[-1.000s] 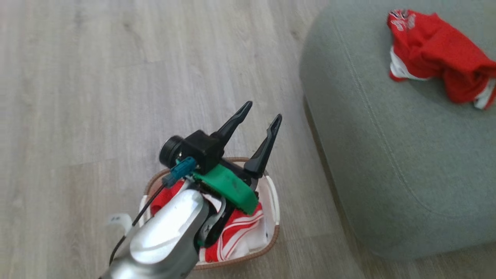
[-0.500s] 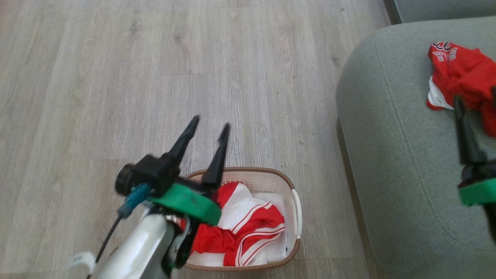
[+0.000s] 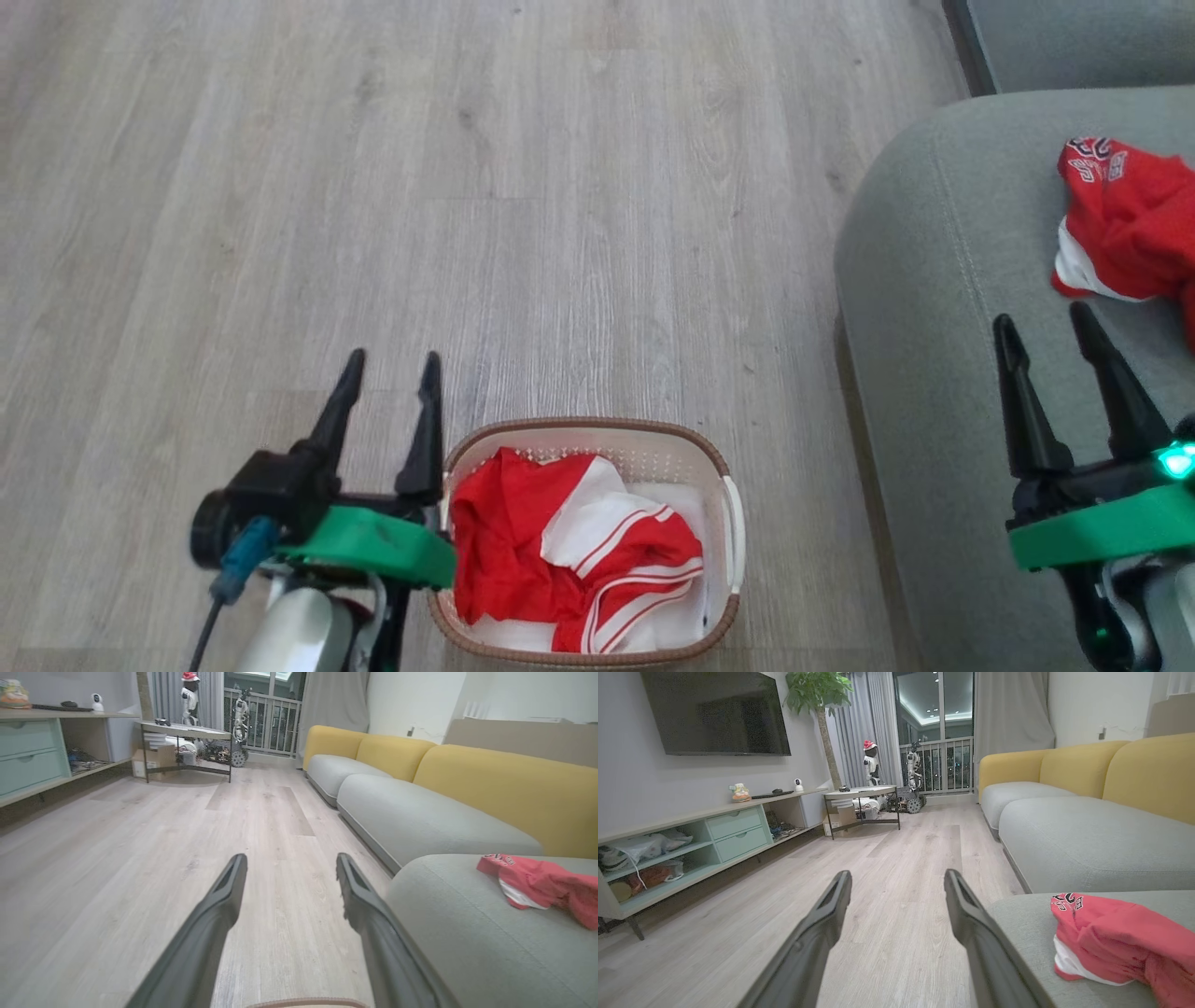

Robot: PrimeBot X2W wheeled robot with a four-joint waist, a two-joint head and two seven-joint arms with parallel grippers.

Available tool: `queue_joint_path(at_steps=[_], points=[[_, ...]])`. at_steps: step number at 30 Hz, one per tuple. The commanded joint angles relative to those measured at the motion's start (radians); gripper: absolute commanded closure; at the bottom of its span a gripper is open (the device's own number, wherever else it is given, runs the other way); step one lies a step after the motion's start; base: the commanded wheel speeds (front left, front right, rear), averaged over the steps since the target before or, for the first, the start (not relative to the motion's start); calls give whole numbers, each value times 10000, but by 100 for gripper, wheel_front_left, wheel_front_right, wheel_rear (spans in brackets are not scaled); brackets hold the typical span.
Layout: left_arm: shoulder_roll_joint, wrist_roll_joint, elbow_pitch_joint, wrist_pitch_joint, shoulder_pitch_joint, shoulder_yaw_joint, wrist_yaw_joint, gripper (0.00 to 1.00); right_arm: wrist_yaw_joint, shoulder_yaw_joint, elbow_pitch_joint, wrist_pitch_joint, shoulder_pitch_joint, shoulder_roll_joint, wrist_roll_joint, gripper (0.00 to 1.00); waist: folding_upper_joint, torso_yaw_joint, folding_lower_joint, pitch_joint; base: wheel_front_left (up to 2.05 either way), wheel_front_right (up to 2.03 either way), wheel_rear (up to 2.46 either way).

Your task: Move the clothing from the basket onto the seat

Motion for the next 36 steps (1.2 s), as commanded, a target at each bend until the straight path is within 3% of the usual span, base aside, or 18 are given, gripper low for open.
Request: queue_joint_path(at_steps=[1,15,27,36], points=[[24,133,-271,-94,-308,505,-41,0,-2,114,-298,-93,-143,-129,-65,0,-1,52,1,-31,0,0,0],[-762,1170,112,-95,-26,1751,-840,0,-2,149,-254,-93,59,168,-198,0,-1,230,1,81,0,0,0],[-917,1459,78,-95,-68,2022,-1027,0,-2,254,-231,-93,-63,217,-113,0,-1,26,1,312,0,0,0],[-931,1370,196,-95,-497,1743,-956,0,-2,382,-321,-93,-332,192,68,0,-1,-373,1,1071,0,0,0]])
